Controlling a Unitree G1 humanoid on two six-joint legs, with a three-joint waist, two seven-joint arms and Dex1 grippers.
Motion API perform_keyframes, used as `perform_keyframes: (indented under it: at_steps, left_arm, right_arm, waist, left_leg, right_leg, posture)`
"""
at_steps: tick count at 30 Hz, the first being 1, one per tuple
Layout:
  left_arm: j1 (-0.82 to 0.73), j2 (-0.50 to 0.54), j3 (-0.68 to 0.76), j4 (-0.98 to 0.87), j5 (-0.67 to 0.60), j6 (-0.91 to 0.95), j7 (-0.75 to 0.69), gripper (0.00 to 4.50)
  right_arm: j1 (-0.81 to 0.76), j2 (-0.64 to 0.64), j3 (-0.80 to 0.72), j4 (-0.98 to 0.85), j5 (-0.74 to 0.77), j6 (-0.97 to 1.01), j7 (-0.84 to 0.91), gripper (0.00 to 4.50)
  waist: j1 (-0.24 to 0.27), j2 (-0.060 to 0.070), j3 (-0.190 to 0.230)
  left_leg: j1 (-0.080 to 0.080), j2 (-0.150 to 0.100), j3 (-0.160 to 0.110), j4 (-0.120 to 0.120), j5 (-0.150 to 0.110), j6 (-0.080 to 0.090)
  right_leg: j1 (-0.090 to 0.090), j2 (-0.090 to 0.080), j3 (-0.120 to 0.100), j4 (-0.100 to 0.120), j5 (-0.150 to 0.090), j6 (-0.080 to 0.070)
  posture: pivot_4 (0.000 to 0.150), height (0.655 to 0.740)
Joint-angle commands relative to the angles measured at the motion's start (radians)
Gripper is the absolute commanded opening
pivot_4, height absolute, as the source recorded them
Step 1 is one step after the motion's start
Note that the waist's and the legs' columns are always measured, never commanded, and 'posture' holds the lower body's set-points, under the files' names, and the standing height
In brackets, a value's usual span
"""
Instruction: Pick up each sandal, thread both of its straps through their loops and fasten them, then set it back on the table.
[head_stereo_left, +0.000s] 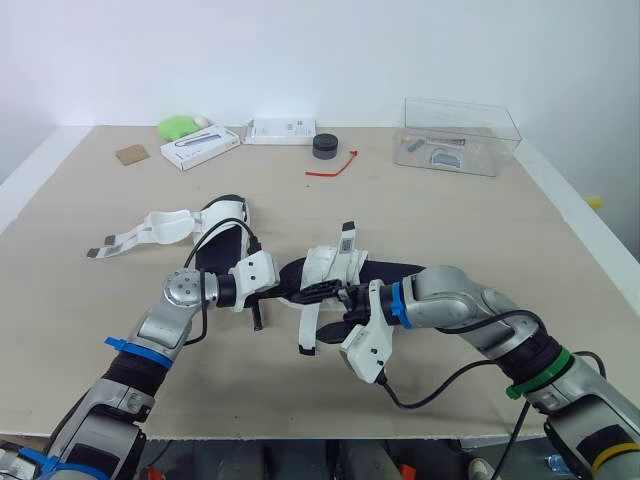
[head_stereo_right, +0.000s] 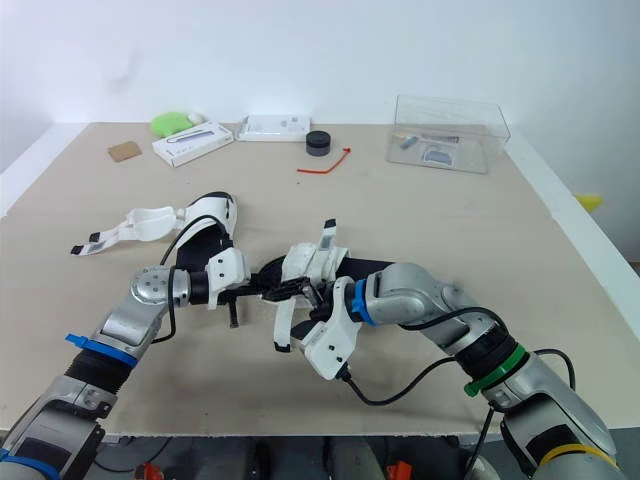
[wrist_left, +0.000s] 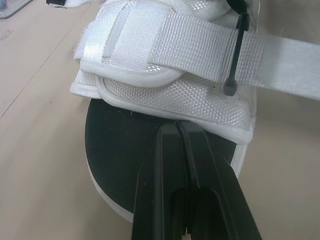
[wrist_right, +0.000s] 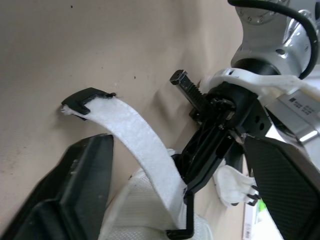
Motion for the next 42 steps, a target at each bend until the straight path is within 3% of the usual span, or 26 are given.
perform_keyframes:
  at_steps: [1, 6, 7, 28, 36, 42]
  left_arm:
    - [0.034, 0.008, -0.037, 0.042, 0.059, 0.037, 0.000, 0.00]
    - [0.035, 0.009, -0.039, 0.043, 0.061, 0.036, 0.000, 0.00]
    - [0.035, 0.009, -0.039, 0.044, 0.062, 0.037, 0.000, 0.00]
    - [0.025, 0.006, -0.040, 0.065, 0.073, 0.029, -0.003, 0.00]
    - [0.022, 0.004, -0.040, 0.071, 0.077, 0.028, -0.004, 0.00]
    - [0.018, -0.001, -0.042, 0.077, 0.078, 0.023, -0.006, 0.00]
  right_arm:
    - [-0.002, 0.010, -0.053, -0.020, 0.048, 0.028, 0.021, 2.77]
    - [0.011, 0.018, -0.062, -0.021, 0.060, 0.046, 0.044, 0.29]
    - [0.015, 0.021, -0.066, -0.019, 0.065, 0.050, 0.047, 0.04]
    - [0.100, 0.101, -0.177, -0.139, 0.345, 0.407, 0.154, 0.04]
    - [0.081, 0.206, -0.270, -0.238, 0.527, 0.822, 0.102, 0.04]
    - [0.026, 0.258, -0.337, -0.214, 0.627, 1.098, 0.069, 0.04]
  waist:
    - [0.000, 0.000, 0.000]
    - [0.000, 0.000, 0.000]
    - [0.000, 0.000, 0.000]
    - [0.000, 0.000, 0.000]
    - [0.000, 0.000, 0.000]
    - [0.000, 0.000, 0.000]
  left_leg:
    - [0.000, 0.000, 0.000, 0.000, 0.000, 0.000]
    - [0.000, 0.000, 0.000, 0.000, 0.000, 0.000]
    - [0.000, 0.000, 0.000, 0.000, 0.000, 0.000]
    - [0.002, 0.000, 0.000, 0.000, 0.000, 0.000]
    - [0.002, 0.001, -0.001, 0.001, 0.000, 0.000]
    - [0.001, 0.001, 0.000, 0.001, 0.000, 0.000]
  right_leg:
    - [0.000, 0.000, 0.000, 0.000, 0.000, 0.000]
    - [0.000, 0.000, 0.000, 0.000, 0.000, 0.001]
    - [0.000, 0.000, 0.000, 0.000, 0.000, 0.001]
    - [0.001, 0.001, 0.000, 0.001, 0.001, 0.000]
    - [0.001, 0.001, 0.000, 0.002, 0.002, -0.001]
    - [0.001, 0.001, 0.000, 0.002, 0.003, -0.002]
  posture:
    - [0.150, 0.7400]
    - [0.150, 0.7400]
    - [0.150, 0.7400]
    - [0.150, 0.7400]
    - [0.150, 0.7400]
    - [0.150, 0.7400]
